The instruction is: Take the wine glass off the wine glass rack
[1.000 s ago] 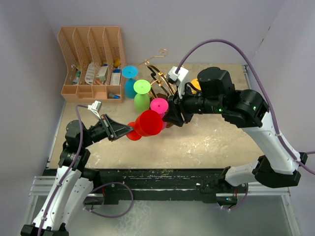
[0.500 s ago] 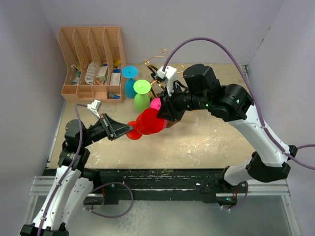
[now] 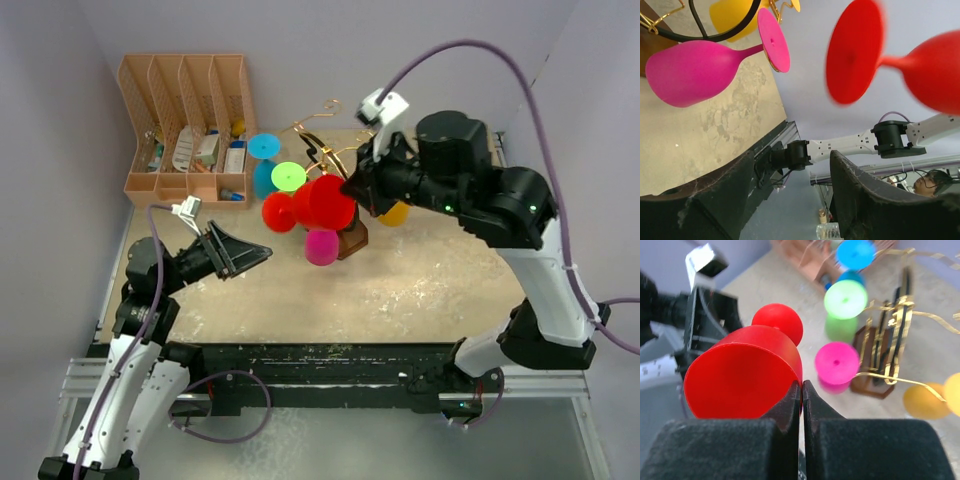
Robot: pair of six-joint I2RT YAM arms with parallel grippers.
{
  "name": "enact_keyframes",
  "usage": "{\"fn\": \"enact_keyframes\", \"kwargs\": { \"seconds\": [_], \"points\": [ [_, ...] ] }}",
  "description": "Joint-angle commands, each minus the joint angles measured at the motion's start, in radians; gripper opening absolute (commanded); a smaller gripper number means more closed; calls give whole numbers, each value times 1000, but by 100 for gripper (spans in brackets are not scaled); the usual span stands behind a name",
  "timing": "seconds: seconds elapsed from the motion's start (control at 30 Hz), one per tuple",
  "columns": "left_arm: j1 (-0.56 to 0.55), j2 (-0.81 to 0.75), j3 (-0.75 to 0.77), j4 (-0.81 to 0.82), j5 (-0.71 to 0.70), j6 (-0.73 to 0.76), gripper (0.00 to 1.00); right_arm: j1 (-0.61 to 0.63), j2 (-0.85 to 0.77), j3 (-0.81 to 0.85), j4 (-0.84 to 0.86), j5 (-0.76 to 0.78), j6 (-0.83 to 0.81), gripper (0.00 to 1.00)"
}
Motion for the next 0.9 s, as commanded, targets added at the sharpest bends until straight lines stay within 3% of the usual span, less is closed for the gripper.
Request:
{"fn": "enact_keyframes", "kwargs": {
  "seconds": [0.0,0.1,0.2,0.37,0.5,0.6,0.77,0.87],
  "points": [
    [5,15,66,-14,-18,73,66,-24,-39,159,14,260,31,0],
    [5,18,84,-32,-20,103,67,-43,-43,206,5,507,32,0],
    [5,18,108,-67,-30,145,67,-91,-105,117,76,732,28,0],
    [5,24,130,-95,-31,198,67,-225,-204,-24,187,861,6,0],
    [5,32,147,-120,-26,243,67,-414,-185,-87,173,750,-7,0],
    [5,34,167,-155,-28,288,66,-552,-187,-237,220,622,-11,0],
    [5,31,215,-261,-50,384,66,-863,-182,-412,254,295,73,0],
    [5,28,239,-326,-82,448,66,-943,-178,-533,288,218,103,0]
  ]
}}
